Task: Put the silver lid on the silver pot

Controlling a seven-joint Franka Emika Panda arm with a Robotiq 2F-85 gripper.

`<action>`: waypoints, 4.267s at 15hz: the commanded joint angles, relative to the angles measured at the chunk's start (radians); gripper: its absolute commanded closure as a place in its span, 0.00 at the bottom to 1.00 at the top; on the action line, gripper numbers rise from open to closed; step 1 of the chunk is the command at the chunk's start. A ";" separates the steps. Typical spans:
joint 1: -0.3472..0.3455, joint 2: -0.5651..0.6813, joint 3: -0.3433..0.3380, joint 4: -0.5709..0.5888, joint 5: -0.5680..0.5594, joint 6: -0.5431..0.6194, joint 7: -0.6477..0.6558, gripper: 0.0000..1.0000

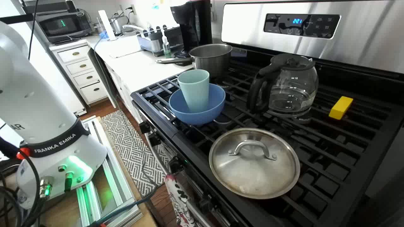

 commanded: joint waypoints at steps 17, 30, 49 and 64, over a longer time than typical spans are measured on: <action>-0.213 0.229 -0.303 0.060 -0.011 0.233 0.121 0.00; -0.267 0.591 -0.413 0.124 0.149 0.386 0.114 0.00; -0.395 0.948 -0.444 0.178 0.287 0.624 0.021 0.00; -0.434 1.046 -0.422 0.232 0.308 0.717 -0.007 0.84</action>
